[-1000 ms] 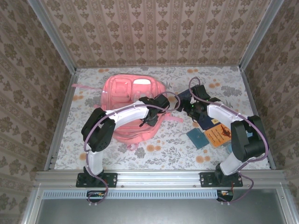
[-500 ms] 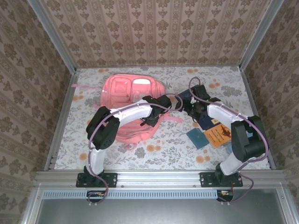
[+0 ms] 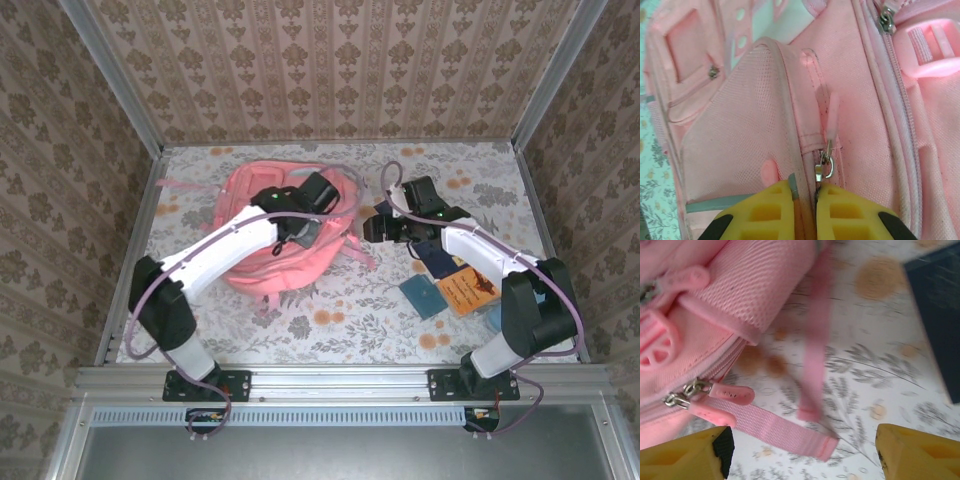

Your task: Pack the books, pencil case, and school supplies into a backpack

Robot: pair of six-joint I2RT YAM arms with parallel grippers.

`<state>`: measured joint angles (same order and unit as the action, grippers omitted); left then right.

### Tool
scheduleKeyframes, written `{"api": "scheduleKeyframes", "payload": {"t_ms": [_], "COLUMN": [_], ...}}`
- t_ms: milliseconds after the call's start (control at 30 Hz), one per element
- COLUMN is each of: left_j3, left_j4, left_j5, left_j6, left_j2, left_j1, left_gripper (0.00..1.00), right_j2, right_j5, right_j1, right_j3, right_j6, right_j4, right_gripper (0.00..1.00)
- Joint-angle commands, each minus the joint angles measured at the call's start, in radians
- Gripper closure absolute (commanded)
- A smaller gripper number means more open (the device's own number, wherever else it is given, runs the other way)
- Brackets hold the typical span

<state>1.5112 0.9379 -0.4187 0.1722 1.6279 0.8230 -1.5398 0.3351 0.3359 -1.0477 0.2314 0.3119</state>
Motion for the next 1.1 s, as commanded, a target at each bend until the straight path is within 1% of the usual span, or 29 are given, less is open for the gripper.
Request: {"api": "scheduleKeyframes", "payload": {"t_ms": [0,67,167,233,333,500,600,733,800,900,1000,1067], "left_j3": [-0.016,-0.019,-0.026,-0.034,-0.041,-0.058,-0.064,-0.055,-0.057,-0.064,-0.063,-0.065], "left_j4": [-0.08,-0.099,-0.123,-0.135,-0.14,-0.152,-0.159,-0.164,-0.176,-0.195,-0.2,-0.205], "left_j5": [-0.023,0.01,0.047,0.055,0.061,0.071,0.069,0.053,0.035,0.015,0.018,0.022], "left_j6": [-0.052,-0.05,-0.046,-0.046,-0.042,-0.028,-0.021,-0.013,-0.006,-0.003,-0.002,-0.002], "left_j2": [-0.078,-0.1,-0.122,-0.132,-0.137,-0.143,-0.147,-0.157,-0.165,-0.178,-0.184,-0.188], "left_j1": [-0.026,-0.05,-0.072,-0.077,-0.085,-0.09,-0.093,-0.098,-0.098,-0.099,-0.103,-0.105], "left_gripper": [0.93,0.95,0.95,0.95,0.96,0.97,0.97,0.97,0.98,0.99,0.99,0.99], "right_j2": [0.025,0.016,-0.009,-0.02,-0.034,-0.076,-0.113,-0.151,-0.164,-0.177,-0.189,-0.197], "right_j5": [0.151,0.228,0.318,0.346,0.35,0.309,0.311,0.316,0.327,0.364,0.412,0.415], "right_j1": [0.019,0.023,0.033,0.04,0.047,0.051,0.053,0.054,0.055,0.057,0.06,0.068], "right_j3": [-0.051,-0.068,-0.09,-0.091,-0.097,-0.135,-0.159,-0.176,-0.175,-0.176,-0.176,-0.179], "right_j6": [-0.11,-0.115,-0.128,-0.127,-0.125,-0.142,-0.154,-0.167,-0.177,-0.193,-0.201,-0.208], "right_j4": [-0.035,-0.037,-0.012,-0.014,-0.016,0.007,0.017,0.027,0.024,0.03,0.035,0.038], "right_gripper": [0.25,0.26,0.32,0.36,0.41,0.42,0.41,0.36,0.35,0.36,0.37,0.38]}}
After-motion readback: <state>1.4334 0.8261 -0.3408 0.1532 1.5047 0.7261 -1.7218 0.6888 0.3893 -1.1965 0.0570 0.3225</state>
